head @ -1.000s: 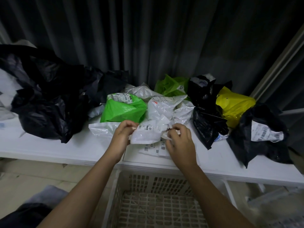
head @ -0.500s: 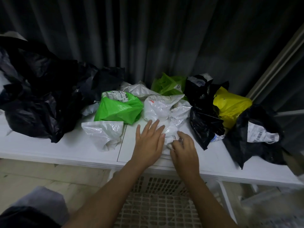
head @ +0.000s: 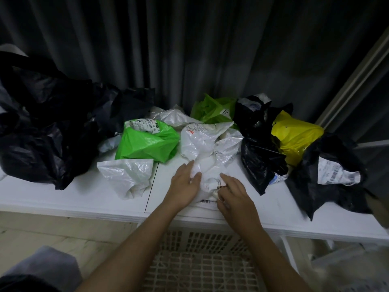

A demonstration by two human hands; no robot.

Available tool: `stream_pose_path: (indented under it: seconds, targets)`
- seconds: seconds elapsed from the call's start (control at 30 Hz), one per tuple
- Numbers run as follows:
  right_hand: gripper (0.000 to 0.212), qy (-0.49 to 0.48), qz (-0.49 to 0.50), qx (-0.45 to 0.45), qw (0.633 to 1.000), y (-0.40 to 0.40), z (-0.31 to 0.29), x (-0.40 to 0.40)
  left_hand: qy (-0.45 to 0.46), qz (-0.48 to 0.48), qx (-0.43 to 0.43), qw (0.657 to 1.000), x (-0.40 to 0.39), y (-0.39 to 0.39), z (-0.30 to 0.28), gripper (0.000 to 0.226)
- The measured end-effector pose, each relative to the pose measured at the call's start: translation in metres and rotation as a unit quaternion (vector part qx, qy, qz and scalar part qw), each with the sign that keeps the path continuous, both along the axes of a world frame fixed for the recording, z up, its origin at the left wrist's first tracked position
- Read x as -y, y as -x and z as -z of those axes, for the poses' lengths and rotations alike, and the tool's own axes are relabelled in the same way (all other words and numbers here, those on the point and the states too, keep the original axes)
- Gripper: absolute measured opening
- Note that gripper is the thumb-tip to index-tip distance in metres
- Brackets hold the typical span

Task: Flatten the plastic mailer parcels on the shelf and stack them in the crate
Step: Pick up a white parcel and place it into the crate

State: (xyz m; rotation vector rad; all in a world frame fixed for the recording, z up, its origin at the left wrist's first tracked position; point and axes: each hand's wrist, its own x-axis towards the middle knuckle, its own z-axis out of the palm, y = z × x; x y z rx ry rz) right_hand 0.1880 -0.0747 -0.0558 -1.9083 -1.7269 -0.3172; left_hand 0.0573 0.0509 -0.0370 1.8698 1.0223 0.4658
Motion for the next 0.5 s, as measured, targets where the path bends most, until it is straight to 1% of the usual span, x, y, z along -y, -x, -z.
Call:
stream_pose_path:
  seconds: [0.07,0.13,0.23,0.3,0.33,0.4,0.43,0.47,0.5]
  targets:
    - [0.034,-0.021,0.019,-0.012,1.000,0.007,-0.006,0.000,0.053,-0.048,0.048,0.996,-0.005,0.003,-0.006,0.055]
    - [0.023,-0.048,0.027,-0.054,0.997,0.014,-0.007,-0.003,0.110,-0.078,0.075,0.988,-0.006,0.006,-0.014,0.044]
    - [0.027,-0.086,0.015,-0.149,0.985,0.023,-0.006,-0.008,0.194,-0.135,0.122,0.964,-0.011,0.015,-0.019,0.024]
    - [0.027,-0.112,0.003,-0.180,0.977,0.031,-0.007,-0.012,0.227,-0.158,0.125,0.953,-0.013,0.024,-0.020,0.014]
    - [0.031,-0.122,-0.006,-0.191,0.974,0.034,-0.006,-0.013,0.234,-0.168,0.123,0.950,-0.015,0.029,-0.020,0.011]
    - [0.061,-0.120,-0.012,-0.220,0.968,0.039,0.000,-0.013,0.232,-0.192,0.144,0.943,-0.018,0.038,-0.021,0.010]
    - [0.074,-0.106,0.008,-0.237,0.966,0.040,0.002,-0.013,0.224,-0.208,0.159,0.939,-0.020,0.043,-0.021,0.011]
    - [0.081,-0.086,0.033,-0.246,0.965,0.040,0.004,-0.013,0.211,-0.228,0.170,0.935,-0.022,0.049,-0.021,0.013]
    - [0.082,-0.055,0.057,-0.233,0.969,0.037,0.008,-0.014,0.192,-0.244,0.177,0.934,-0.024,0.054,-0.021,0.015]
